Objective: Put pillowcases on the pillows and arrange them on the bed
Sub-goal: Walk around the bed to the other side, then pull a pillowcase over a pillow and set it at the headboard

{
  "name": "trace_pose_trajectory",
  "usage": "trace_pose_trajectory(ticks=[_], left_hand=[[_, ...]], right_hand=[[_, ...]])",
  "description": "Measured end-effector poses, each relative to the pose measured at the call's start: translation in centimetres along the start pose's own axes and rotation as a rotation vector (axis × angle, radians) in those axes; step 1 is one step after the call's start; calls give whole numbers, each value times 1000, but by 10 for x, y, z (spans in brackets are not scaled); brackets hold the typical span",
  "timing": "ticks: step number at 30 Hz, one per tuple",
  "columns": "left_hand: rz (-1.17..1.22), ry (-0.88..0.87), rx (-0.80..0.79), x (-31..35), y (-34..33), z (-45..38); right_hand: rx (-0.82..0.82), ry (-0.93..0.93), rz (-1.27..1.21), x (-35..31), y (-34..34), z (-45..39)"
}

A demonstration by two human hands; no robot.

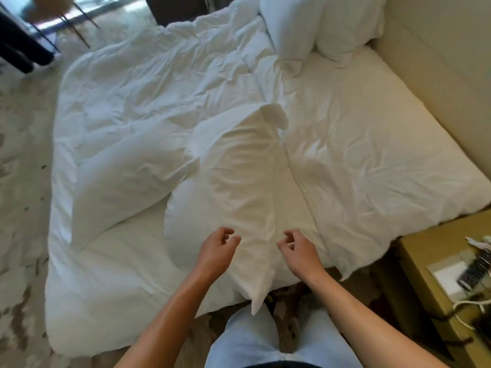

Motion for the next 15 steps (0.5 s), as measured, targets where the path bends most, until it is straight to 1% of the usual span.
trace_pose_trajectory(ticks=[3,10,13,15], left_hand=[[-73,47,30,-3,1,-26],[-206,100,-31,-20,-9,-76],[-194,96,-69,-29,-9,-90],[-185,78,-91,-34,-7,-96]], right_hand=[[-54,-27,30,-13,-17,-39],[-85,-188,-150,-14,-67,-83],[-51,-235,-233,-15,-81,-91],[-24,-269,-222,-17,-87,-95]])
Point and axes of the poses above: each hand's wrist, its own z-axis away from the middle knuckle, its own y-axis out of the back of the hand, x = y × z, the point moved 10 cm from there along -z, towards the middle knuckle, and after that the axes turned 7 degrees about z, right-handed, at the moved point
